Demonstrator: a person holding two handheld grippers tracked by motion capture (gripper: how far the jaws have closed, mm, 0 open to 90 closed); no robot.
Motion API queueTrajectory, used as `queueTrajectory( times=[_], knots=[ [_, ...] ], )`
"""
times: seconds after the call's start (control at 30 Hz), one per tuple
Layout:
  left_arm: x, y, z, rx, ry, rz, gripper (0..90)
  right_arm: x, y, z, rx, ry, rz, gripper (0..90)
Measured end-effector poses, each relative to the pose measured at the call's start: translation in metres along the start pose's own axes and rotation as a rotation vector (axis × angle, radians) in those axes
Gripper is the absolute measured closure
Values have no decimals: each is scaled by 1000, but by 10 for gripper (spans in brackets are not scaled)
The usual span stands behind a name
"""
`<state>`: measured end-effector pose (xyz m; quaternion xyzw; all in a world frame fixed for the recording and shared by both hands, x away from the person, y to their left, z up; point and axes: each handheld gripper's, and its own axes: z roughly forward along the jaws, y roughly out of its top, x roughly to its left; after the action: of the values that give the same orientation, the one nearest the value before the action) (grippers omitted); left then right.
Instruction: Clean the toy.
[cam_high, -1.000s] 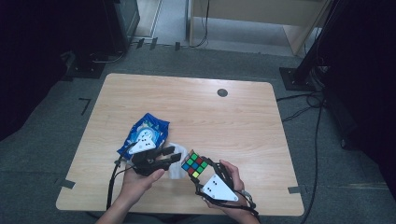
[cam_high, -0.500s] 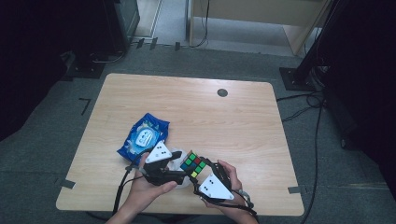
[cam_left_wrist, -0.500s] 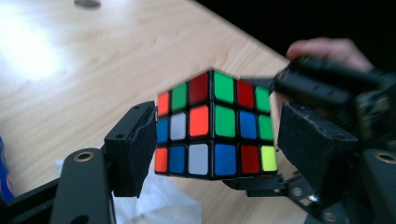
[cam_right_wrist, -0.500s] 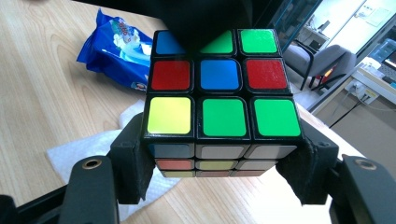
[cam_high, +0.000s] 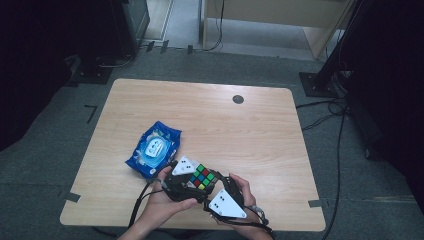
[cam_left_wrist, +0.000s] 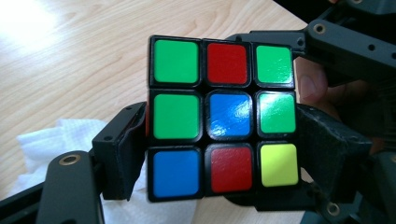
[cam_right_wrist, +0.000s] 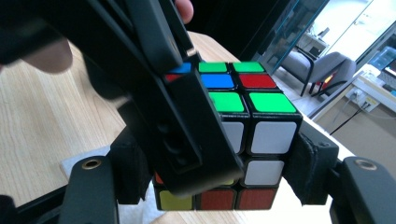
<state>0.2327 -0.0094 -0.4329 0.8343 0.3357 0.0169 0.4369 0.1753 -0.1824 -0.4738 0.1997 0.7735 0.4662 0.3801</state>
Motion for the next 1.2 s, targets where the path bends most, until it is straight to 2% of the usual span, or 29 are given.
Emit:
queueTrajectory(
  times=[0.1,0.23,0.43,0.83,0.93,1.03,1.2],
  knots=[
    [9,1,-4,-14,-64,-45,284,-1,0,-2,-7,-5,0,346],
    [9,0,-6,-22,-60,-37,331,0,-1,-1,-3,-7,-7,346],
    [13,0,-8,-35,-86,-50,342,-2,-1,-1,-19,5,2,344],
    [27,1,-17,-69,-158,-118,344,-4,-4,-1,-27,13,16,332],
    [34,2,-23,-93,-194,-152,344,-6,-6,-1,-26,14,26,334],
    [42,2,-27,-112,-250,-189,344,-9,-8,-1,-28,12,40,338],
    [49,1,-26,-116,-337,-240,344,-9,-7,-2,-44,16,60,336]
  ],
)
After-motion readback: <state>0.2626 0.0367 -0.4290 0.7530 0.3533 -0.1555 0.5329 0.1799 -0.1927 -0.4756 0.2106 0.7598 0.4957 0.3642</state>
